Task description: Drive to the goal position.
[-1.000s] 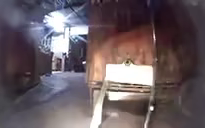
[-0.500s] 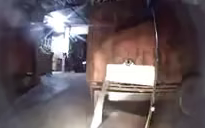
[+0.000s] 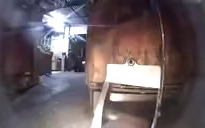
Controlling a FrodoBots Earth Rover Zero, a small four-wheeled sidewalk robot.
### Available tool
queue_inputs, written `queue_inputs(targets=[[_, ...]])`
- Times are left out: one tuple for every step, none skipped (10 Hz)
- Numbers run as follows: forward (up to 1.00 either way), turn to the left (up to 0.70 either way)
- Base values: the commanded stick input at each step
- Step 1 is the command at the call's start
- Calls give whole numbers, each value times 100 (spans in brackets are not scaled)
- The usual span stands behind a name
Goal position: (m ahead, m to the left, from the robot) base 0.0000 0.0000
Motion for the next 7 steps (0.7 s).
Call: queue_inputs(targets=[[12, 3], [12, 3], [12, 3], [12, 3], [12, 3], [12, 3], [12, 3]])
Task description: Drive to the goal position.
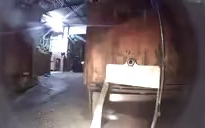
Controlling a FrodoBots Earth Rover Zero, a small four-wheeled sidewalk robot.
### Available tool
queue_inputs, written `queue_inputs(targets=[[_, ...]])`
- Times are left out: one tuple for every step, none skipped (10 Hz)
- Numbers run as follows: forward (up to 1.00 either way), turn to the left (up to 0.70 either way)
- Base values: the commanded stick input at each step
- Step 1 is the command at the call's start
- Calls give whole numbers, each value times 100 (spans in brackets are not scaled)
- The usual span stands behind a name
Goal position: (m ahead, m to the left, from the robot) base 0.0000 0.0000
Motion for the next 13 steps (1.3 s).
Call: queue_inputs(targets=[[12, 3], [12, 3], [12, 3], [12, 3], [12, 3], [12, 3], [12, 3], [12, 3], [12, 3], [12, 3], [12, 3], [12, 3], [12, 3]])
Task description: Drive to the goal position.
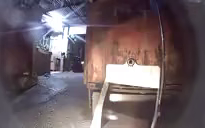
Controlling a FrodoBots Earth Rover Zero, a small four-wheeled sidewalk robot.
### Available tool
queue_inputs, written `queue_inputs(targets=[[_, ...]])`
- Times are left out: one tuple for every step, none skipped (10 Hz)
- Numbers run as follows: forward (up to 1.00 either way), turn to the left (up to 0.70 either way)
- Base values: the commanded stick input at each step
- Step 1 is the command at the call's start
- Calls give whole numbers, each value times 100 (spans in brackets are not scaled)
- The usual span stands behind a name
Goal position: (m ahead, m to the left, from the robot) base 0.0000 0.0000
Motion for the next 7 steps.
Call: queue_inputs(targets=[[12, 3], [12, 3], [12, 3], [12, 3], [12, 3], [12, 3], [12, 3]])
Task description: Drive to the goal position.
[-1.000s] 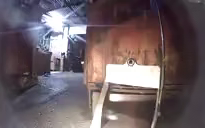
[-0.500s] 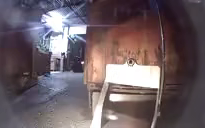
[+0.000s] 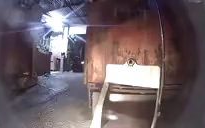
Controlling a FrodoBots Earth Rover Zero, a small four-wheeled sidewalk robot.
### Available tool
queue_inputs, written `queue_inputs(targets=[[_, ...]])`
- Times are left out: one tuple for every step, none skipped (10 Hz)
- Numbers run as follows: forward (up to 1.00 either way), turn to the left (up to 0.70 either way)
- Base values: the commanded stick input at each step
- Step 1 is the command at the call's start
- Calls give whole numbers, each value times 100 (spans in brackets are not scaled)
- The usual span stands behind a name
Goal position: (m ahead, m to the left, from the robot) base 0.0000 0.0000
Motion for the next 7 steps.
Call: queue_inputs(targets=[[12, 3], [12, 3], [12, 3], [12, 3], [12, 3], [12, 3], [12, 3]])
